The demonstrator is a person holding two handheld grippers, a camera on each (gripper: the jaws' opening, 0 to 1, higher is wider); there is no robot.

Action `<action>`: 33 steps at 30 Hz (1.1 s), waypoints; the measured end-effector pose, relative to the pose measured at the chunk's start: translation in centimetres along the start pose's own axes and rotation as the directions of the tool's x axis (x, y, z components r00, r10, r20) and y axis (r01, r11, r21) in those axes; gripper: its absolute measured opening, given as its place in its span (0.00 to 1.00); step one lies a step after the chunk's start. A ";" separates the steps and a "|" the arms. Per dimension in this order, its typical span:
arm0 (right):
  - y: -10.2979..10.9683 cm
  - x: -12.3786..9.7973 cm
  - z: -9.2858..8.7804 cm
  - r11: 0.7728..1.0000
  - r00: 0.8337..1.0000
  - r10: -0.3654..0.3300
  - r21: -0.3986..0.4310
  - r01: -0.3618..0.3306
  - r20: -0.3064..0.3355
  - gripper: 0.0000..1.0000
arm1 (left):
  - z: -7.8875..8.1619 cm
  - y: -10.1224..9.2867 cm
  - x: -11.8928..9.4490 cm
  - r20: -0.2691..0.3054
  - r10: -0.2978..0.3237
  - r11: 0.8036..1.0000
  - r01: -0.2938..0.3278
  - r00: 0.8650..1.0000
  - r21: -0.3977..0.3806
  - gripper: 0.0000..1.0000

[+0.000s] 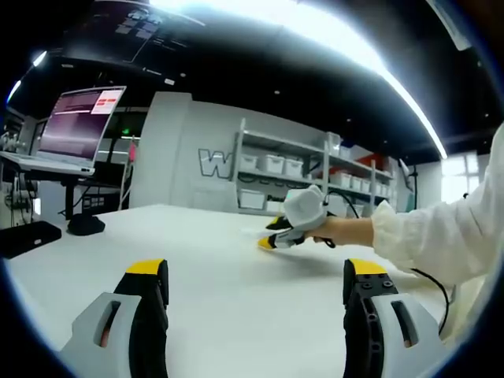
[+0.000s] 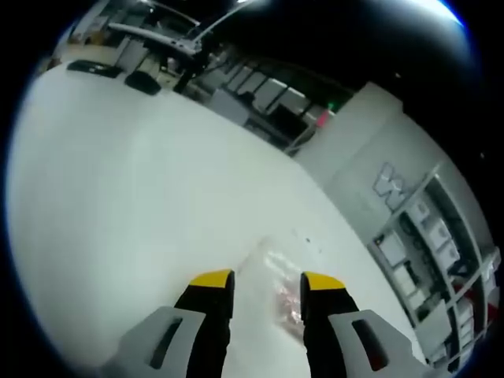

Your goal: Open the resealable bag by pulling the two sides of the seal apart until the entire bag opening is separated and visibly accessible.

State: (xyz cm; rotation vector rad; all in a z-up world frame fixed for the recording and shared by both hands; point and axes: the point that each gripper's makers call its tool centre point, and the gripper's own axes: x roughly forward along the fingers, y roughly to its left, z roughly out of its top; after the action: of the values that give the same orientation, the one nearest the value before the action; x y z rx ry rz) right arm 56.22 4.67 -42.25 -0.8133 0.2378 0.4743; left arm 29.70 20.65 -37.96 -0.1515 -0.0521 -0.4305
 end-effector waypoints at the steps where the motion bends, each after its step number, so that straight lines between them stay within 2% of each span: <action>1: 0.0 0.1 0.0 1.000 1.000 0.002 0.000 -0.002 0.000 0.31 | 0.0 0.0 0.0 0.000 0.001 1.000 -0.001 1.000 0.001 0.90; 11: 0.3 0.5 -0.1 1.000 1.000 0.009 -0.004 -0.009 -0.004 0.28 | 0.0 0.0 0.0 -0.002 -0.001 1.000 0.001 1.000 0.000 0.90; 15: 0.3 0.7 0.2 1.000 1.000 0.010 -0.002 -0.010 0.015 0.22 | 0.0 0.0 0.0 -0.001 -0.004 1.000 0.004 1.000 -0.002 0.90; 26: 0.8 1.0 -0.1 0.999 0.999 0.024 0.027 -0.025 0.028 0.21 | -0.1 -0.1 0.1 -0.006 -0.007 1.000 0.007 1.000 0.000 0.90; 29: 0.9 1.0 -0.1 0.999 0.999 0.028 0.033 -0.029 0.032 0.17 | -0.2 -0.2 0.1 -0.008 -0.008 1.000 0.008 1.000 0.001 0.89; 33: 1.4 1.2 -0.3 0.998 0.998 0.048 0.041 -0.049 0.038 0.04 | -0.2 -0.1 0.1 -0.005 -0.007 1.000 0.007 1.000 -0.002 0.89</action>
State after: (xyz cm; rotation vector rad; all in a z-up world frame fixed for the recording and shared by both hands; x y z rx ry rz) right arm 56.54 5.65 -43.86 -0.7584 0.2331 0.5276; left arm 29.81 20.50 -38.09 -0.1527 -0.0474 -0.4379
